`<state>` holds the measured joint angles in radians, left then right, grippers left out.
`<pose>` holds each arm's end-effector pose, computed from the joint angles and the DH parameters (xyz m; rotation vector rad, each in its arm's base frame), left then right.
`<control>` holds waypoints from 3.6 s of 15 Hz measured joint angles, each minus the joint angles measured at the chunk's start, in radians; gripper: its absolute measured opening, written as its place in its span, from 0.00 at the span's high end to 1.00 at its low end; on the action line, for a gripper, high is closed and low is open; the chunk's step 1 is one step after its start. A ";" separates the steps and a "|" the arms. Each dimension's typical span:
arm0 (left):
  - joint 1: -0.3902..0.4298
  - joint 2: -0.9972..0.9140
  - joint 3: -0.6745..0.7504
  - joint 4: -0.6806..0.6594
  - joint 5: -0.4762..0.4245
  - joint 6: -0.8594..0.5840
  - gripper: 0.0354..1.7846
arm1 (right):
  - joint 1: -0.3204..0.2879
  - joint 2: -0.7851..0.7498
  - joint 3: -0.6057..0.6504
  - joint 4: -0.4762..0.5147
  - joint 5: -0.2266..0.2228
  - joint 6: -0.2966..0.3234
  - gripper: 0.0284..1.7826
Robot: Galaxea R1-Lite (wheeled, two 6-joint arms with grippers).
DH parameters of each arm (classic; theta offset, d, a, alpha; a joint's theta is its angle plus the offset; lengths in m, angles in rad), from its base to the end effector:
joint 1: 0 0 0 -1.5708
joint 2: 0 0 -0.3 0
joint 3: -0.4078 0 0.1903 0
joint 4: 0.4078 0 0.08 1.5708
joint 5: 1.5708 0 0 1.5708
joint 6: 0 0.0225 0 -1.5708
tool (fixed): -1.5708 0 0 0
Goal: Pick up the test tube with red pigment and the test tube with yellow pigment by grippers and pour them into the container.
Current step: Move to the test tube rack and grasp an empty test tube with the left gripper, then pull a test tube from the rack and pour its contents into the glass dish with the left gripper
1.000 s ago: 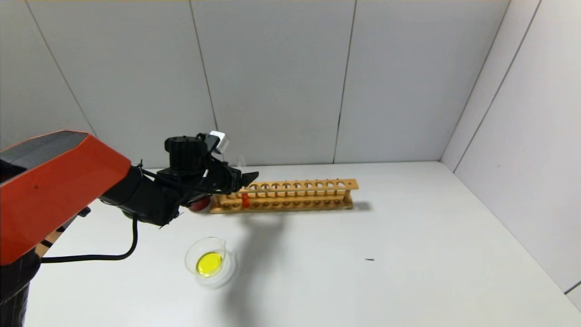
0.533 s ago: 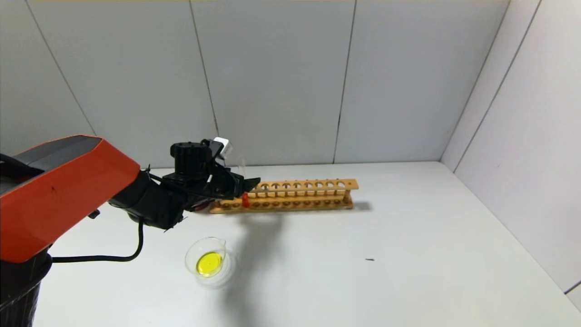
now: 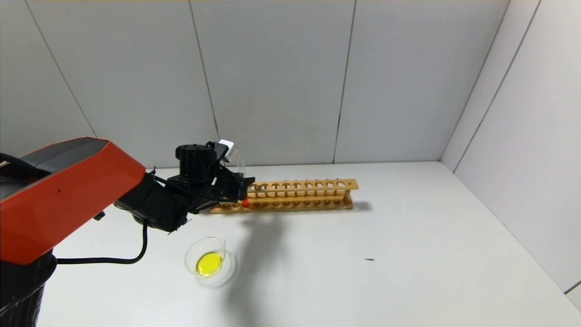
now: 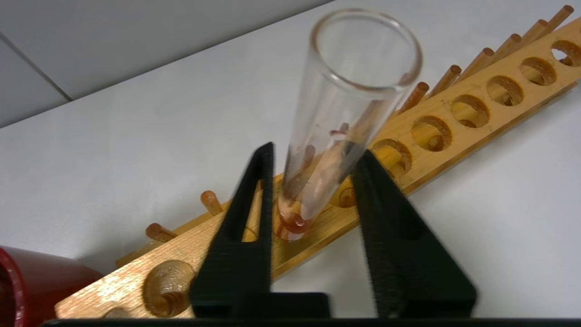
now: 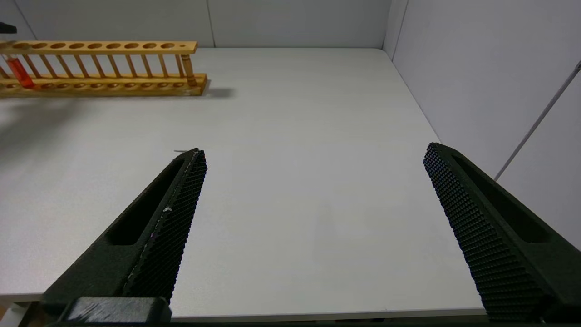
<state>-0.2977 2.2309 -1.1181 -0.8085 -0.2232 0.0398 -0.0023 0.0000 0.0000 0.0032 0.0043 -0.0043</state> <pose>0.4059 -0.1298 0.0831 0.0501 0.2972 -0.5229 -0.0228 0.0001 0.0751 -0.0043 0.0032 0.0020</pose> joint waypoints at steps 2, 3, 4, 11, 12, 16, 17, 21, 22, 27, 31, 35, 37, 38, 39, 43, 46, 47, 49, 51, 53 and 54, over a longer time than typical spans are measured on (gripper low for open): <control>-0.003 0.004 -0.001 -0.002 0.003 0.014 0.83 | 0.000 0.000 0.000 0.000 0.000 0.000 0.02; -0.006 0.006 -0.001 -0.003 0.003 0.017 0.84 | 0.000 0.000 0.000 0.000 0.000 0.000 0.02; -0.006 0.007 -0.001 -0.003 0.003 0.017 0.84 | 0.000 0.000 0.000 0.000 0.000 0.000 0.02; -0.008 -0.023 -0.002 0.009 0.004 0.036 0.84 | 0.000 0.000 0.000 0.000 0.000 0.000 0.02; -0.008 -0.042 -0.007 0.011 0.004 0.047 0.84 | 0.000 0.000 0.000 0.000 0.000 0.000 0.02; -0.008 -0.147 -0.028 0.077 0.004 0.082 0.84 | 0.000 0.000 0.000 0.000 0.000 0.000 0.02; -0.008 -0.177 -0.034 0.096 0.003 0.090 0.84 | 0.000 0.000 0.000 0.000 0.000 0.000 0.02; -0.013 -0.307 -0.047 0.151 0.005 0.142 0.84 | 0.000 0.000 0.000 0.000 0.000 0.000 0.02; -0.013 -0.339 -0.037 0.153 0.005 0.163 0.84 | 0.000 0.000 0.000 0.000 0.000 0.000 0.02; -0.011 -0.510 0.183 0.144 0.000 0.399 0.84 | 0.000 0.000 0.000 0.000 0.000 0.000 0.02; -0.003 -0.594 0.395 0.077 -0.037 0.590 0.84 | 0.000 0.000 0.000 0.000 0.000 0.000 0.02; 0.087 -0.592 0.535 -0.071 -0.214 0.837 0.84 | 0.000 0.000 0.000 0.000 0.000 0.000 0.02; 0.140 -0.576 0.564 -0.088 -0.302 0.975 0.84 | 0.000 0.000 0.000 0.000 0.000 0.000 0.02; 0.162 -0.566 0.576 -0.090 -0.319 1.030 0.84 | 0.000 0.000 0.000 0.000 0.000 0.000 0.02; 0.177 -0.558 0.587 -0.090 -0.343 1.075 0.84 | 0.000 0.000 0.000 0.000 0.000 0.000 0.02; 0.219 -0.536 0.640 -0.084 -0.420 1.255 0.84 | 0.000 0.000 0.000 0.000 0.000 0.000 0.02; 0.249 -0.520 0.669 -0.077 -0.451 1.380 0.84 | 0.000 0.000 0.000 0.000 0.000 0.000 0.02; 0.261 -0.512 0.672 -0.076 -0.453 1.423 0.84 | 0.000 0.000 0.000 0.000 0.000 0.000 0.02; 0.275 -0.491 0.668 -0.075 -0.457 1.486 0.84 | 0.000 0.000 0.000 0.000 0.000 0.000 0.02; 0.280 -0.471 0.658 -0.075 -0.457 1.521 0.84 | 0.000 0.000 0.000 0.000 0.000 0.000 0.02; 0.284 -0.455 0.651 -0.074 -0.457 1.551 0.84 | 0.000 0.000 0.000 0.000 0.000 0.000 0.02; 0.289 -0.449 0.649 -0.074 -0.461 1.576 0.84 | 0.000 0.000 0.000 0.000 0.000 0.000 0.02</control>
<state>-0.0089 1.7823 -0.4694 -0.8821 -0.6840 1.6153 -0.0019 0.0000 0.0000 0.0032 0.0043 -0.0043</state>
